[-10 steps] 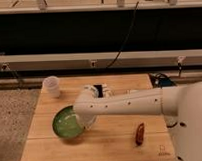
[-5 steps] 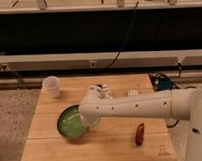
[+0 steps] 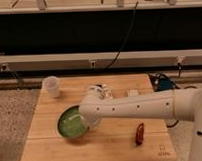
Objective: Drag the ceramic bowl in a circle
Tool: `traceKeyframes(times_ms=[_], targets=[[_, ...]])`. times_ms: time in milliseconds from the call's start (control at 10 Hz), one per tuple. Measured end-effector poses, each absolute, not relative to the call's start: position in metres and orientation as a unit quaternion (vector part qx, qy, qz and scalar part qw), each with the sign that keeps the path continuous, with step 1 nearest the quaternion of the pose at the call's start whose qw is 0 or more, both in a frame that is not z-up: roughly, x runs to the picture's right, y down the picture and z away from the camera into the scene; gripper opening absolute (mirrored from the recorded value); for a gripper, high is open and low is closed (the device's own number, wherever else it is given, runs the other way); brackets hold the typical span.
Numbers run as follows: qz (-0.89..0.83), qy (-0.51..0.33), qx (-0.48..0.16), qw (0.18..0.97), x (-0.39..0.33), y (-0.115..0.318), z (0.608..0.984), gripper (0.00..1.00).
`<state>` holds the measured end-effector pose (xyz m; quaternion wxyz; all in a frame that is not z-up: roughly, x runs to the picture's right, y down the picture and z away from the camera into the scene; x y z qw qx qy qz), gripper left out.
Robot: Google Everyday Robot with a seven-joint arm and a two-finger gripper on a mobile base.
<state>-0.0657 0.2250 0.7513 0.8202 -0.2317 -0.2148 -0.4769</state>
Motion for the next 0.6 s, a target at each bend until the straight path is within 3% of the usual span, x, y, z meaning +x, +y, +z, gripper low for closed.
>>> traceKeyframes(times_ms=[600], targets=[[-0.479, -0.213, -0.225, 0.821, -0.083, 0.228, 0.745, 0.00]])
